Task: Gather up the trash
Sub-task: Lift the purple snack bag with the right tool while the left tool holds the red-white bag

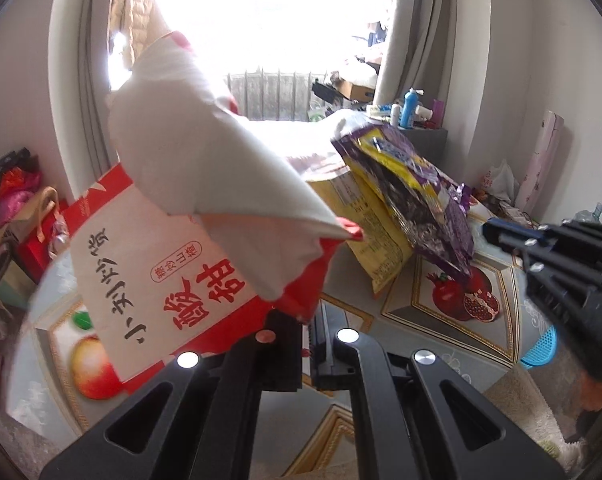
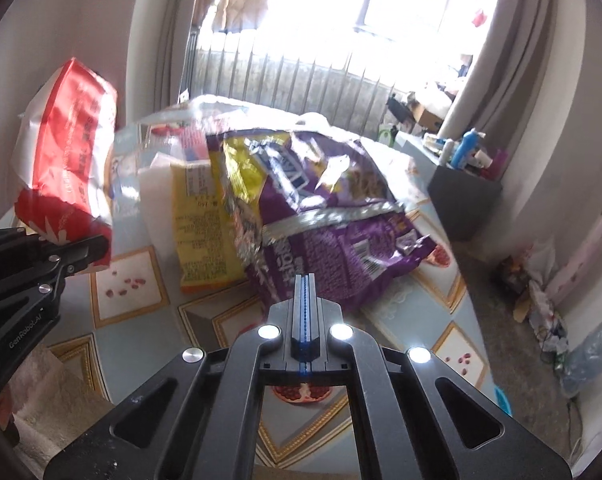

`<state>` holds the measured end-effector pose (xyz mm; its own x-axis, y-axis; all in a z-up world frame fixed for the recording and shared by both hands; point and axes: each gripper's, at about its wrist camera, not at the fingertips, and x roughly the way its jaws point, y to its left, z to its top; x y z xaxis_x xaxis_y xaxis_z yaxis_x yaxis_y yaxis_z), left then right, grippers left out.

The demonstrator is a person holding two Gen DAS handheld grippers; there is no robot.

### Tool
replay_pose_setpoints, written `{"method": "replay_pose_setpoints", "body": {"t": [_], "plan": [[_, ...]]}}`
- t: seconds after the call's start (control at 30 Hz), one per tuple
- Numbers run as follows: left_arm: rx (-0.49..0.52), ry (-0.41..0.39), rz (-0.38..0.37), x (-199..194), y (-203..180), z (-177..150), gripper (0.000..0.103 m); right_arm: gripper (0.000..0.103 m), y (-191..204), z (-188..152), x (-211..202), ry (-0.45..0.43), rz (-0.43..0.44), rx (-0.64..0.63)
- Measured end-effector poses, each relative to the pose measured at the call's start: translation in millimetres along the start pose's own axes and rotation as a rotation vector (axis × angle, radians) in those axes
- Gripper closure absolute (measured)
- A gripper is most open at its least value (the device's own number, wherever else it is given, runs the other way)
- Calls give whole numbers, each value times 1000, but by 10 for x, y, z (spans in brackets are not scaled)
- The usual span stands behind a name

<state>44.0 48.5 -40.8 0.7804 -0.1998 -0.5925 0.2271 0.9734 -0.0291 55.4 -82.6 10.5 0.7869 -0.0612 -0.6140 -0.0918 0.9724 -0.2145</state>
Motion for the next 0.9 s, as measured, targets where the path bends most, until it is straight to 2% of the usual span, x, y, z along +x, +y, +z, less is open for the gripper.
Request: {"method": "replay_pose_setpoints", "body": {"t": [0.17,0.23,0.37,0.4,0.67,0.9], "plan": [[24,-51,35,-194,37,89,101,103,-97,116,-147,-53,-8,21],[24,-57,41,-221,54,111,101,103,-79,151,-123,-49,16,9],[24,-49,43,-214,55,134,101,78,42,164,-25,-71,9,-48],[20,-46,40,-203,49,145,101,77,92,171,-9,-75,6,-68],[12,-33,25,-116,84,150,101,76,307,252,183,-69,-32,-162],[-1,-26,20,-32,157,163,101,76,383,269,405,-21,-87,-195]]}}
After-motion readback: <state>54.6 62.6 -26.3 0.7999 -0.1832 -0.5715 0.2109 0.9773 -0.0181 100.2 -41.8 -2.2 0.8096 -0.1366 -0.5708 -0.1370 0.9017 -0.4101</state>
